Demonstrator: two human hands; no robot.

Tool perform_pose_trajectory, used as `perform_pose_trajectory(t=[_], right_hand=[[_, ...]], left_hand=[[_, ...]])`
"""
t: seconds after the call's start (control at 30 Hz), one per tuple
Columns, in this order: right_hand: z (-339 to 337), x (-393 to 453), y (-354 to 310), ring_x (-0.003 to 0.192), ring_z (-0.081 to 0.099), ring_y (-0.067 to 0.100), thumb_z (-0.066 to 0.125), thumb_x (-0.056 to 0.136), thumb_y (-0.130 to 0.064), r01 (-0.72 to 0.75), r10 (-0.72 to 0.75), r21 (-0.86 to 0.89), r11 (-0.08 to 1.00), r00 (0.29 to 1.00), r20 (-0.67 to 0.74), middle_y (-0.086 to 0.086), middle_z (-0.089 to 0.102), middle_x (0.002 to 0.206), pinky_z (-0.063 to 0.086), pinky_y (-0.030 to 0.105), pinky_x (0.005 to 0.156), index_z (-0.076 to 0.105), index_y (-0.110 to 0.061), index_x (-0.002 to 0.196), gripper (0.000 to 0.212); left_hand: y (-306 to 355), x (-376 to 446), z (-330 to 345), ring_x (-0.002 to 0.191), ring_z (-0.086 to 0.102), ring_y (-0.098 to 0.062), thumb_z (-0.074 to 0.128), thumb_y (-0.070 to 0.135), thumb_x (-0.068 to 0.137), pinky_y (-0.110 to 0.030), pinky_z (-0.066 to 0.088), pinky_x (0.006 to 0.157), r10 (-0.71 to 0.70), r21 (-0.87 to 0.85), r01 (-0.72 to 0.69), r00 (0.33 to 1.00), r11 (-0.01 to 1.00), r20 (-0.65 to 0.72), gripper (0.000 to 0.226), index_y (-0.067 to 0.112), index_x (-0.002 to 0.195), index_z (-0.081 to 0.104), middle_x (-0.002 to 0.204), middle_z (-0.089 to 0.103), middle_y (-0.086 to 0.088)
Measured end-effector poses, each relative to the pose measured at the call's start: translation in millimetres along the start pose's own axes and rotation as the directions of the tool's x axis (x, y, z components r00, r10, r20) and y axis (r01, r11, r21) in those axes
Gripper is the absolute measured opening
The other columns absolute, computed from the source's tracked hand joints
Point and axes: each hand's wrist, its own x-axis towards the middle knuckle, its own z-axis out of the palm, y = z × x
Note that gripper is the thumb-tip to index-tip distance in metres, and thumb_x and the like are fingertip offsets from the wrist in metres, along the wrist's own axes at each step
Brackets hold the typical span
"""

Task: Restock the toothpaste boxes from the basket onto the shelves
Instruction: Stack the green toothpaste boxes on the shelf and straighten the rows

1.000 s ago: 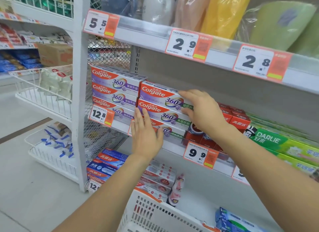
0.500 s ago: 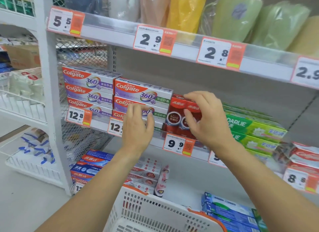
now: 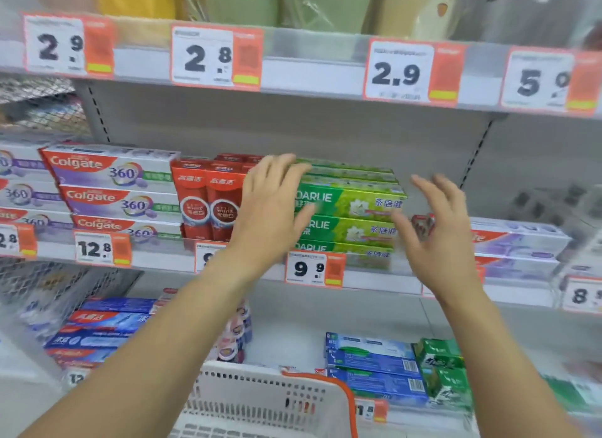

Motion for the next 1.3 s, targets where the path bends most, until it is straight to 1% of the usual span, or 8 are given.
perform_pose_trajectory(t=[0.1,0.2,0.4,0.63,0.83,0.97,1.2,1.3], right_hand=[[13,-4,20,0.148,0.027,0.017,0.068,0.094,-0.025,-0.131,0.120,0.050,0.990,0.977,0.177,0.004,0.031,0.159,0.031,0.044,0.119,0.035,-0.033,0.152,0.067],[25,-5,26,0.135,0.047,0.002,0.068,0.094,-0.016,-0.174,0.098,0.285,0.943,0.960,0.263,-0.016,0.050,0.146,0.041,0.039,0.114,0.027,-0.035,0.154,0.074],[36,-7,23,0.110,0.061,-0.010,0.068,0.094,-0.019,-0.215,0.161,0.309,0.927,0.969,0.189,-0.029,0.063,0.122,0.050,0.021,0.097,0.029,-0.039,0.151,0.072],[37,-10,24,0.103,0.068,-0.002,0.064,0.097,-0.022,-0.231,0.190,0.365,0.902,0.971,0.146,-0.019,0.072,0.115,0.059,0.032,0.090,0.050,-0.033,0.145,0.051],[37,-10,21,0.100,0.067,-0.007,0.056,0.102,-0.024,-0.234,0.209,0.414,0.880,0.972,0.107,-0.019,0.072,0.112,0.056,0.016,0.082,0.057,-0.025,0.140,0.038],[39,-10,22,0.097,0.068,-0.008,0.059,0.101,-0.024,-0.241,0.227,0.442,0.864,0.970,0.086,-0.019,0.073,0.109,0.056,0.014,0.079,0.059,-0.025,0.139,0.038],[40,-10,25,0.095,0.068,-0.007,0.059,0.100,-0.025,-0.261,0.232,0.453,0.853,0.965,0.119,-0.019,0.072,0.107,0.058,0.017,0.077,0.055,-0.026,0.142,0.042],[38,-9,28,0.099,0.068,-0.004,0.059,0.100,-0.023,-0.272,0.220,0.474,0.838,0.962,0.164,-0.018,0.072,0.112,0.058,0.019,0.079,0.053,-0.026,0.143,0.044]], left_hand=[[-2,24,6,0.147,0.020,-0.028,0.060,0.063,0.086,-0.051,0.008,0.119,0.019,0.296,-0.111,0.955,0.949,0.296,0.082,0.020,0.151,0.033,0.157,0.034,-0.004],[-6,32,6,0.151,0.018,-0.023,0.063,0.061,0.085,-0.057,0.001,0.119,-0.035,0.418,-0.165,0.902,0.893,0.431,0.092,0.022,0.156,0.021,0.162,0.026,-0.005],[-4,39,1,0.142,0.038,-0.022,0.072,0.049,0.082,-0.060,0.006,0.117,-0.039,0.407,-0.164,0.894,0.898,0.447,0.085,0.027,0.153,0.031,0.155,0.042,0.000],[-3,40,-1,0.133,0.051,-0.025,0.077,0.040,0.081,-0.060,0.014,0.116,0.019,0.402,-0.206,0.907,0.892,0.421,0.076,0.021,0.148,0.044,0.141,0.058,-0.002],[4,41,-3,0.145,0.033,-0.026,0.069,0.049,0.086,-0.059,0.010,0.119,-0.007,0.464,-0.244,0.880,0.851,0.475,0.082,0.020,0.152,0.032,0.154,0.043,-0.005],[23,57,4,0.150,0.019,-0.030,0.071,0.068,0.073,-0.049,0.012,0.123,0.082,0.378,-0.310,0.855,0.872,0.512,0.111,0.013,0.155,0.020,0.160,0.026,-0.012],[36,102,34,0.154,0.001,-0.024,0.069,0.078,0.066,-0.044,0.010,0.126,-0.031,0.178,-0.156,0.660,0.972,0.751,0.132,0.018,0.159,-0.001,0.168,-0.003,-0.006],[31,97,39,0.154,0.001,-0.026,0.064,0.080,0.069,-0.046,0.010,0.125,-0.021,0.182,-0.178,0.657,0.967,0.753,0.128,0.017,0.159,-0.003,0.168,-0.002,-0.008]])
